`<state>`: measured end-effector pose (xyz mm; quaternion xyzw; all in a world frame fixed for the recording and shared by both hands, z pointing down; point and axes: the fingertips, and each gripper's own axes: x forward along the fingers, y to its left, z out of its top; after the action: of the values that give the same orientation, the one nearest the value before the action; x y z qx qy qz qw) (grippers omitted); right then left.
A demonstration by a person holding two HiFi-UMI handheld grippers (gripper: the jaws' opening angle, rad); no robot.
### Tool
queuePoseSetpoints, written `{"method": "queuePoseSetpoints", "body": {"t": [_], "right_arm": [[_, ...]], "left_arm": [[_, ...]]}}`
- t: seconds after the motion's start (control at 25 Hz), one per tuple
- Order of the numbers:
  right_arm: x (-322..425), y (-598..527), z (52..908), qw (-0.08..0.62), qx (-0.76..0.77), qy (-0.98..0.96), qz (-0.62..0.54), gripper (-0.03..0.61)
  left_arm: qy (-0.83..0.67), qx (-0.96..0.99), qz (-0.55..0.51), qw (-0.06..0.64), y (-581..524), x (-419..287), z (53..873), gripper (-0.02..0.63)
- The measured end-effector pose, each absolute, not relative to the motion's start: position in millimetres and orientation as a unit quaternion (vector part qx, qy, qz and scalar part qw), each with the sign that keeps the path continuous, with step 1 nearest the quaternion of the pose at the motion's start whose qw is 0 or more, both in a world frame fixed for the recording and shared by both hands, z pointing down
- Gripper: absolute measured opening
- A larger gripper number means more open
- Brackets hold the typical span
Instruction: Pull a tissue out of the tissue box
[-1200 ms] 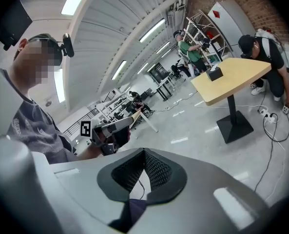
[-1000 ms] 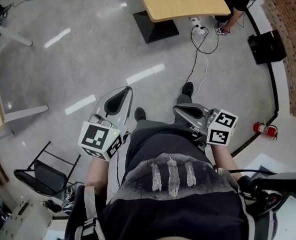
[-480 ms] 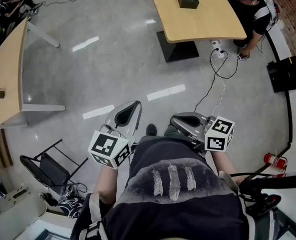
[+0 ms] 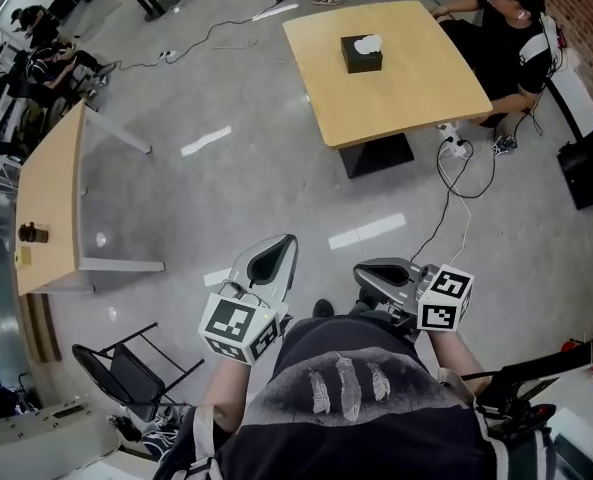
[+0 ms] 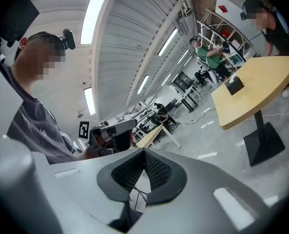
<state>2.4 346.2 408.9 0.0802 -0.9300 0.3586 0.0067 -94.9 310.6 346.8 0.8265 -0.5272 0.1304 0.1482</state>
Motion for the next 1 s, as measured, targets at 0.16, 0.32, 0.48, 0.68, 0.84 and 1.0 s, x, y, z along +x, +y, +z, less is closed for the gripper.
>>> {"method": "queuePoseSetpoints", "body": {"t": [0.16, 0.32, 0.48, 0.68, 0.84, 1.0], "right_arm": [[21, 334, 414, 0.001, 0.062, -0.930, 0.362, -0.002], [37, 323, 423, 0.009, 0.051, -0.929, 0.366, -0.002], [48, 310, 425, 0.011, 0.053, -0.930, 0.363, -0.002], [55, 299, 425, 0.011, 0.067, -0.931, 0.359, -0.002], [56, 291, 423, 0.008, 0.083, -0.931, 0.354, -0.002], [53, 274, 414, 0.002, 0.113, -0.930, 0.349, -0.002]], "left_arm": [[-0.529, 0.821, 0.156, 0.151, 303, -74, 354, -0.005], [-0.531, 0.818, 0.171, 0.142, 297, -58, 358, -0.003], [-0.527, 0.818, 0.191, 0.131, 288, -49, 362, -0.002], [-0.517, 0.826, 0.188, 0.124, 271, -39, 364, -0.002], [-0.506, 0.835, 0.182, 0.113, 253, -40, 364, -0.002], [-0.501, 0.845, 0.154, 0.105, 228, -52, 356, -0.002]]}}
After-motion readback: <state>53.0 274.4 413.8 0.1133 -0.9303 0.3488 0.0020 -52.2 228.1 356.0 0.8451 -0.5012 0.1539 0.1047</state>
